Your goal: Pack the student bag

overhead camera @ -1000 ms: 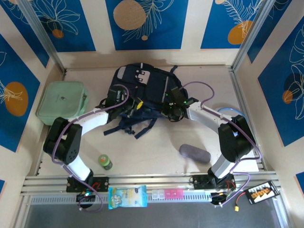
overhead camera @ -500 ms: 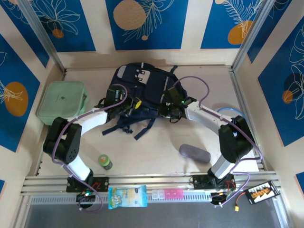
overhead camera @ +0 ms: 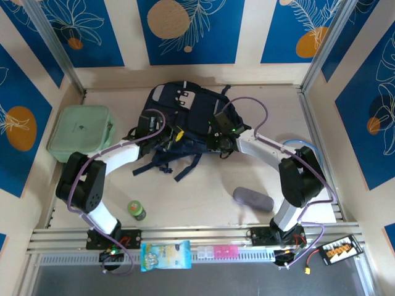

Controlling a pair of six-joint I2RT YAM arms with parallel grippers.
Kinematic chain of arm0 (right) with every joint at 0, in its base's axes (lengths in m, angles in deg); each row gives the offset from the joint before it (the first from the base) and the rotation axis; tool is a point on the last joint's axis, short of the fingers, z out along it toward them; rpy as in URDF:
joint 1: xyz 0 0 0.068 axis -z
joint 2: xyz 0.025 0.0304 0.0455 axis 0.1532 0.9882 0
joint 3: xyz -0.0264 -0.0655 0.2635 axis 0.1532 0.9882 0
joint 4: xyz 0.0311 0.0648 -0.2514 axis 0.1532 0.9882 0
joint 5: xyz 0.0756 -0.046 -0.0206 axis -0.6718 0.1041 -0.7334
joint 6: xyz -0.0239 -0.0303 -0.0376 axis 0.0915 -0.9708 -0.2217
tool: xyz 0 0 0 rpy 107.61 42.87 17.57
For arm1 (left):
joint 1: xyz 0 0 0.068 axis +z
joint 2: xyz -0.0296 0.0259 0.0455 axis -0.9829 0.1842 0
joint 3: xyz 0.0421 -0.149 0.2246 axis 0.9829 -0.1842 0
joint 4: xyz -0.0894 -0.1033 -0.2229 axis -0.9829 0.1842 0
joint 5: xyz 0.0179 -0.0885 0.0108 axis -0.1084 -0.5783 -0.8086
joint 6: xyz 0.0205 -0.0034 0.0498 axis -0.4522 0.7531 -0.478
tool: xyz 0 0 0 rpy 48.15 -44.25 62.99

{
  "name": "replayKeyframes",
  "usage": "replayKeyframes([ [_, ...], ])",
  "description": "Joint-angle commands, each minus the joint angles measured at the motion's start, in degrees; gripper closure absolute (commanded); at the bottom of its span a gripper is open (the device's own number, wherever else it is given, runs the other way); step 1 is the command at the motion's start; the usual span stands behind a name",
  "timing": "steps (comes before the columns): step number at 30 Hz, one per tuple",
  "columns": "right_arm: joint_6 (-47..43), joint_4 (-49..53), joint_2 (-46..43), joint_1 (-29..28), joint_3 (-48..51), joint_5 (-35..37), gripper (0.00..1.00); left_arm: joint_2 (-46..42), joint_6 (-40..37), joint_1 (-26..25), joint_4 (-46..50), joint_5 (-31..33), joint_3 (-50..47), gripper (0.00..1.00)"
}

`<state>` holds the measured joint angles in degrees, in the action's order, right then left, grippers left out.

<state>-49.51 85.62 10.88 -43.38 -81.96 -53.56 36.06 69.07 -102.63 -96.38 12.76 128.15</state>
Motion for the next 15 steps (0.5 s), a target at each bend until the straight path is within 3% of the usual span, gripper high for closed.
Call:
replayKeyframes([
  [1, -0.76, 1.01, 1.10, -0.43, -1.89, 0.37, 0.72, -1.11, -0.60, 0.81, -2.64, 0.50, 1.00, 1.00],
  [9, -1.64, 2.19, 3.61, -0.34, -2.04, 5.01, 0.91, -1.15, -1.00, 0.83, -2.35, 0.54, 0.83, 1.00],
  [15, -1.47, 3.79, 0.83, 2.49, 0.67, 11.44, 0.94, -1.59, -1.82, 1.45, -1.72, 0.86, -0.49, 1.00],
])
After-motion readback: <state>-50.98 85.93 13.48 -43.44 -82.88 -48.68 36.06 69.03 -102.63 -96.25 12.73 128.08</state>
